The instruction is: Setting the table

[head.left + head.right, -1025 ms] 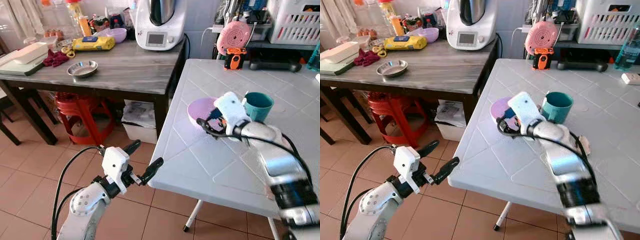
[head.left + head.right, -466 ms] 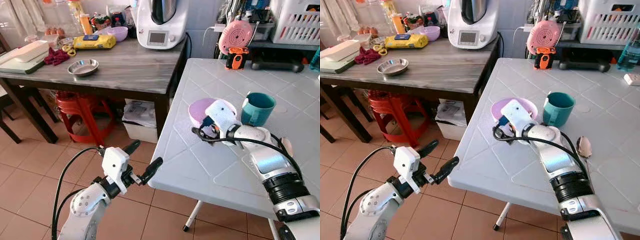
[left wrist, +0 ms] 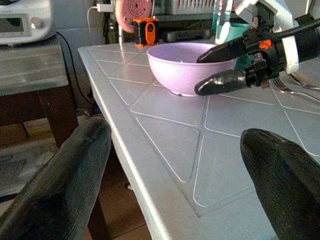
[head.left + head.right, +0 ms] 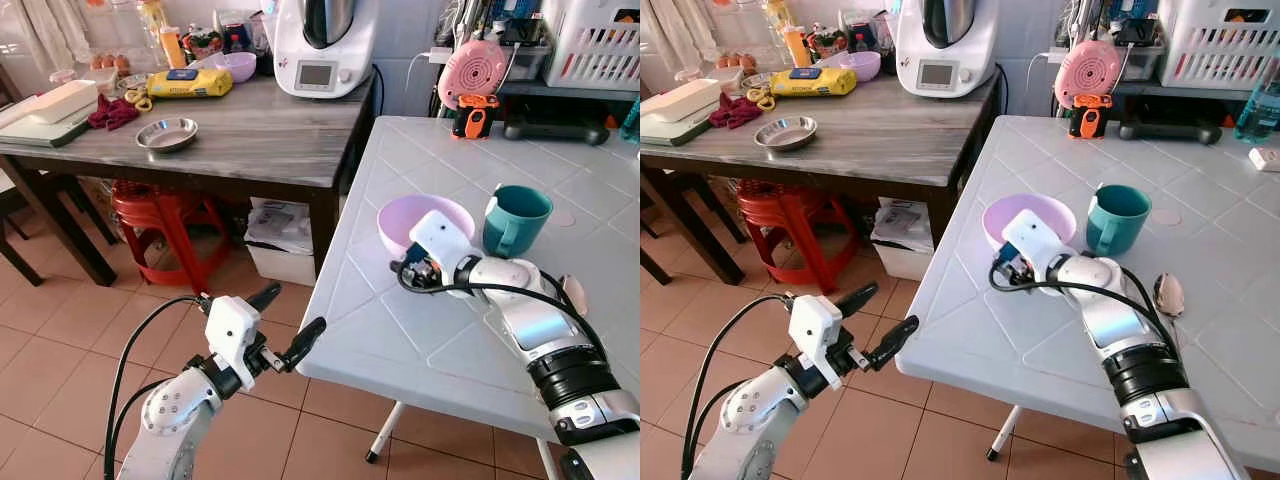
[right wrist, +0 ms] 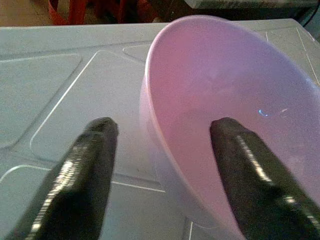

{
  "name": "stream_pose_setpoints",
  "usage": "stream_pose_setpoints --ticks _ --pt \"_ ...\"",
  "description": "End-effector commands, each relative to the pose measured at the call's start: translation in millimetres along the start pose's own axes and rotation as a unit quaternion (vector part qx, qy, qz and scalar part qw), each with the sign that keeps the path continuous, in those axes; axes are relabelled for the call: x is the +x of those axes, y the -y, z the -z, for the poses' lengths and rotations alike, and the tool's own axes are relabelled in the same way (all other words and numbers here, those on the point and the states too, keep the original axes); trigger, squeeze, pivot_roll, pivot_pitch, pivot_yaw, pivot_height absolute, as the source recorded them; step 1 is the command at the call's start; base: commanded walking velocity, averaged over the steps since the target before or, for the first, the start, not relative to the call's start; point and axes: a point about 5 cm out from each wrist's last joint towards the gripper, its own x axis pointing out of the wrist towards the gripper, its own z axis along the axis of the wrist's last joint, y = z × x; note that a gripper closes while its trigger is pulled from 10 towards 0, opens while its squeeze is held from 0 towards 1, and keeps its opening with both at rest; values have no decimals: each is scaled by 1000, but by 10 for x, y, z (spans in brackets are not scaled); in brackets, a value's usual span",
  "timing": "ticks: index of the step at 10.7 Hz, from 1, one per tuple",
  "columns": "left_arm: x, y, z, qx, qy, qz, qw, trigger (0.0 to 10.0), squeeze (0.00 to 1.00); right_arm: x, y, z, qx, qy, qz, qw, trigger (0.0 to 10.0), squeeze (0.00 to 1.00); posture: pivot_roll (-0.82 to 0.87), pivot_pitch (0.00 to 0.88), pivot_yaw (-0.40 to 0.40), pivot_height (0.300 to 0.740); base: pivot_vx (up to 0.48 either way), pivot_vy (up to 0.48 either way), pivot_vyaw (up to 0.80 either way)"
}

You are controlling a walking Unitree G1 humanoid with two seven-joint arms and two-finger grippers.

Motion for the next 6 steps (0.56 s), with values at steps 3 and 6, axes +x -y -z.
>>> stream_pose_setpoints --ticks 3,6 --pt "-4 -18 23 -2 -9 -7 1000 10000 0 21 -5 -21 -31 -7 -20 999 0 0 -52 0 66 740 0 0 0" --pt "-12 -24 27 0 -12 -8 1000 10000 0 25 -1 -1 -33 -11 -25 999 0 0 -50 0 64 740 0 0 0"
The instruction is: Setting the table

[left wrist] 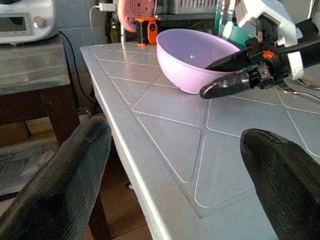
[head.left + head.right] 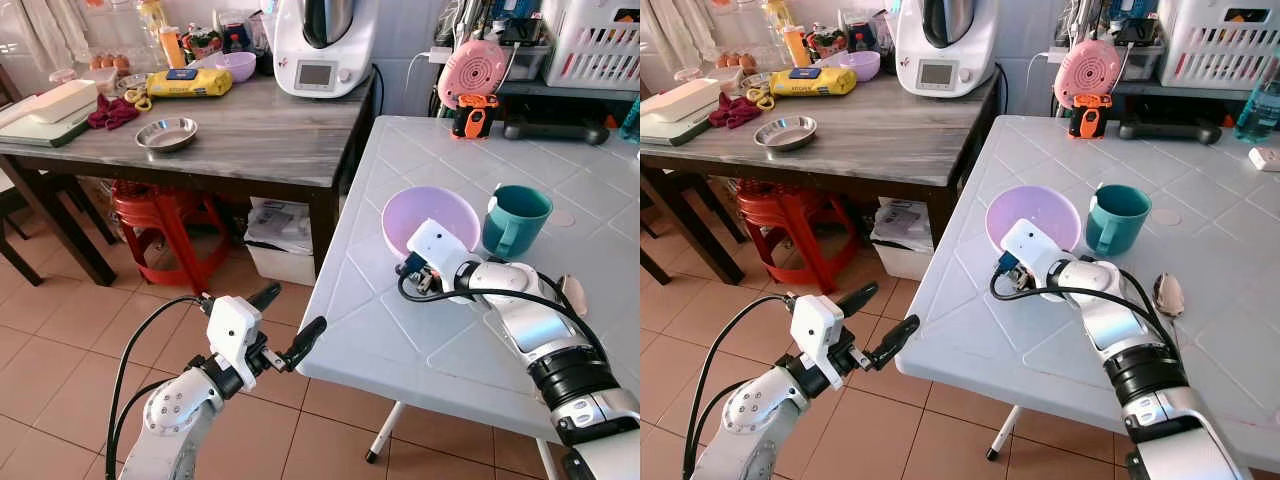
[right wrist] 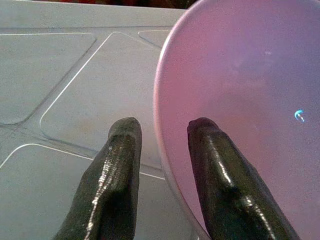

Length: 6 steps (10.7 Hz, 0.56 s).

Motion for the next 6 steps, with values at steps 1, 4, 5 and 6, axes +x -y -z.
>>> stream_pose_setpoints --ticks 1,4,5,6 --pt "-18 -32 23 3 -12 -2 1000 10000 0 1 29 -44 -11 3 -3 1000 0 0 -48 0 63 740 0 0 0" --pt "-17 -44 15 6 -11 -2 1000 10000 0 -2 45 -49 -12 3 -2 1000 0 0 -46 0 66 740 0 0 0" --pt "-15 -46 11 7 -11 -2 1000 10000 0 -2 51 -53 -14 4 -2 1000 0 0 -45 0 65 740 0 0 0" --pt "-12 -47 5 7 -10 -1 1000 10000 0 -2 53 -58 -15 6 -1 1000 0 0 -44 0 67 740 0 0 0"
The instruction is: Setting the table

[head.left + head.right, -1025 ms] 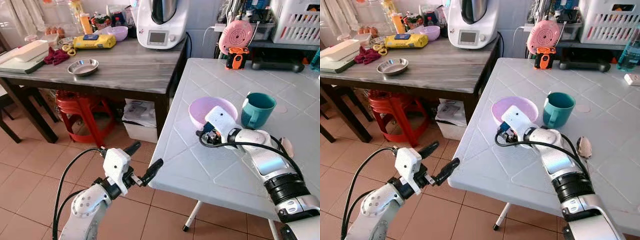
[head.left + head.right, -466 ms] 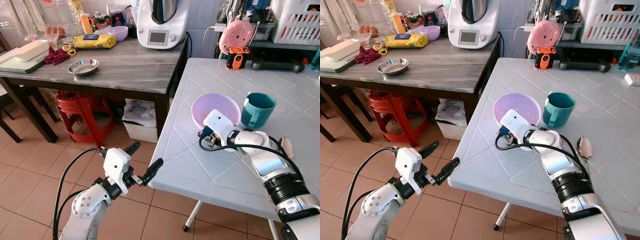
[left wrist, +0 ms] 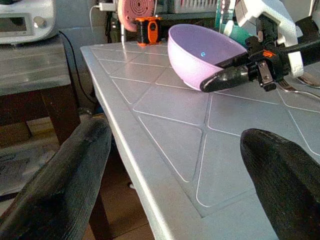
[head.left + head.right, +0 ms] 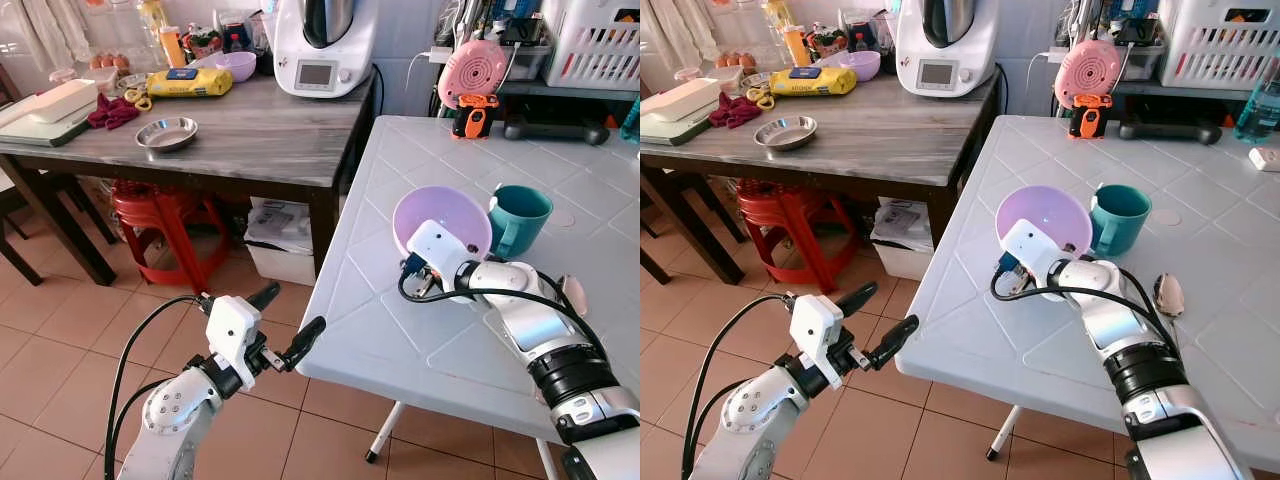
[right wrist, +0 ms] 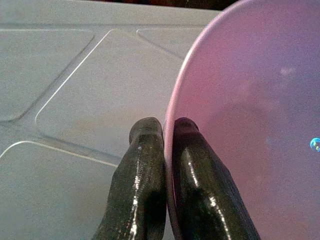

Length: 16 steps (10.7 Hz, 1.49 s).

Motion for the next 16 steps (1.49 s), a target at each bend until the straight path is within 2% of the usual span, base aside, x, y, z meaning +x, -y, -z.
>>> stream_pose_setpoints --ticks 1,5,6,8,9,10,11,12,13,16 --pt "-7 -35 4 5 -8 -1 1000 10000 0 -7 32 -69 -10 12 1 1000 0 0 -43 0 67 740 0 0 0" --pt "5 -39 -28 7 1 0 1000 10000 0 -45 72 -251 0 68 42 997 0 0 -41 0 67 740 0 0 0" --pt "6 -159 -22 18 -3 -49 999 10000 0 -100 92 -399 33 129 87 987 0 0 -44 0 66 740 0 0 0" --pt "53 -412 -35 38 -14 -133 990 10000 0 -196 95 -515 67 184 143 970 0 0 -47 0 66 740 0 0 0" --pt "67 -546 -58 51 -21 -180 982 10000 0 -263 82 -530 90 207 172 959 1451 0 -47 0 66 740 0 0 0" --pt "71 -622 -85 48 -15 -204 978 10000 0 -337 17 -485 123 217 203 947 10000 0 -48 0 68 740 0 0 0" --pt "75 -654 -65 37 -19 -214 976 10000 0 -407 -72 -422 146 223 239 934 10000 0 -50 0 72 740 0 0 0" --pt "81 -661 -55 26 -20 -213 976 10000 0 -430 -122 -378 169 221 254 926 10000 0 -52 0 75 740 0 0 0" --pt "115 -643 -70 33 -15 -201 979 10000 0 -443 -208 -331 187 215 256 924 10000 0 -56 0 84 740 0 0 -731" --pt "168 -635 -98 39 -8 -185 982 10000 0 -449 -256 -345 186 217 259 923 10000 0 -59 0 92 740 0 257 -223"
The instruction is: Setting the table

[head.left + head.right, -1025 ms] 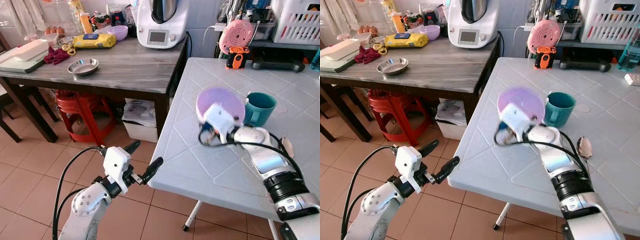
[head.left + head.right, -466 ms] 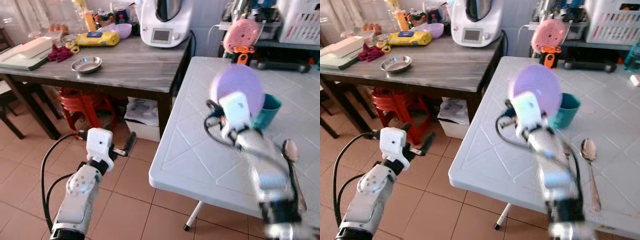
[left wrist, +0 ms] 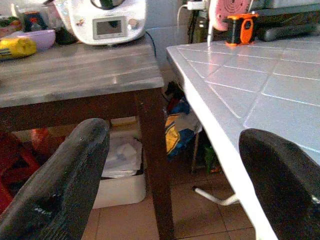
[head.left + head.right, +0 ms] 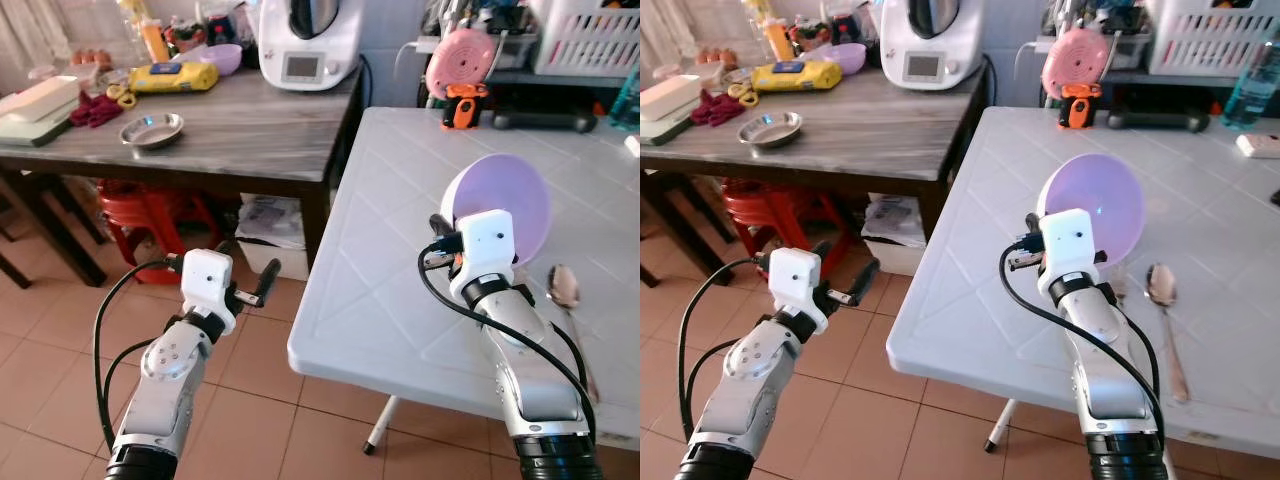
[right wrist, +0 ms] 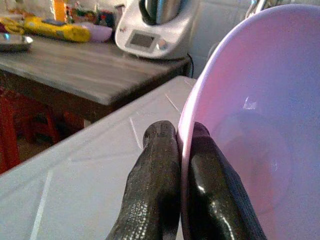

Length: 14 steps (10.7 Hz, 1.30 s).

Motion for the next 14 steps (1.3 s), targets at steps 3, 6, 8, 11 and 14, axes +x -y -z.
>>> stream_pose_setpoints --ticks 3,6,8,11,14 --pt "-22 -80 4 7 -2 -3 1000 10000 0 5 -31 -103 -2 21 0 1000 10000 0 -50 0 91 740 0 441 0" --pt "-35 -66 14 8 -1 0 1000 10000 0 27 -16 -163 -6 39 7 999 10000 0 -49 0 89 740 0 480 0" --pt "-32 -67 11 7 1 1 1000 10000 0 20 -6 -165 -2 40 13 999 10000 0 -50 0 91 740 0 480 0" --pt "-15 -31 2 6 4 4 1000 10000 0 13 5 -165 0 42 17 999 10000 0 -51 0 93 740 0 480 -281" --pt "-3 22 -1 3 5 9 1000 10000 0 20 10 -167 1 45 22 999 10000 0 -49 0 97 740 0 480 -146"
